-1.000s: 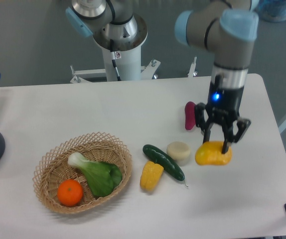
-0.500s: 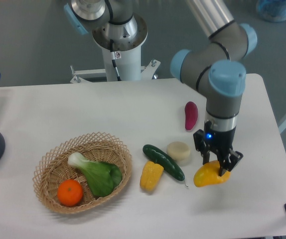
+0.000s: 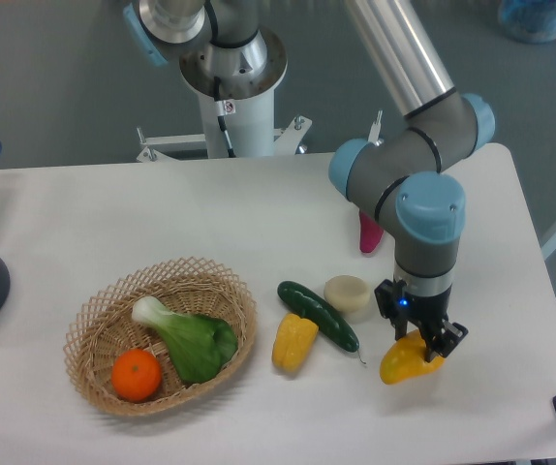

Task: Place the mango on the table
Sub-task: 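Lower the yellow mango toward the table surface, then open the gripper to release the mango on the table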

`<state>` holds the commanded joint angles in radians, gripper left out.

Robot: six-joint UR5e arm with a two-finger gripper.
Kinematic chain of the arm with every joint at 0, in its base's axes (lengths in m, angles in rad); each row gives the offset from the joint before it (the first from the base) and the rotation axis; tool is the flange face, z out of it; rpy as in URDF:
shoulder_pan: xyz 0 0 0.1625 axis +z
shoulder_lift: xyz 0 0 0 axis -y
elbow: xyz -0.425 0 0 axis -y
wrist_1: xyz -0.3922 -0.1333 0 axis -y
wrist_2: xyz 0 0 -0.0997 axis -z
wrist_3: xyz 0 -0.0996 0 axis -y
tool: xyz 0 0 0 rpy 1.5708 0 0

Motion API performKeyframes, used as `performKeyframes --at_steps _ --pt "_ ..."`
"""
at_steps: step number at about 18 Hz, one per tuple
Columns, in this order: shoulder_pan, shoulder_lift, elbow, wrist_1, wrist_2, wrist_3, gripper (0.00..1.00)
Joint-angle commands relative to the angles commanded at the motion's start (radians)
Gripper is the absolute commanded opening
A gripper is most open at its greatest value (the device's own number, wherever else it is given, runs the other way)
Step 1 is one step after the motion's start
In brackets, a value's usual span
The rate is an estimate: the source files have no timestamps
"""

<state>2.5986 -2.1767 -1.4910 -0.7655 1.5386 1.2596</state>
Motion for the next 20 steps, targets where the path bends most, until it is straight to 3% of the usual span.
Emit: performKeyframes --at_steps 2,13,17,19,20 --pt "-0.006 -0.006 0.006 0.002 -0.002 -0.055 0.4" --pt "-0.017 -0.029 0.008 0.0 -0.002 -0.06 0.41" --pt "-0.017 -0.029 0.003 0.003 -0.002 -0.051 0.58" --pt "-0.018 -0.029 0.003 0.003 -0.002 -0.051 0.61" --pt "-0.017 -0.029 0.003 0.003 -0.002 -0.051 0.69"
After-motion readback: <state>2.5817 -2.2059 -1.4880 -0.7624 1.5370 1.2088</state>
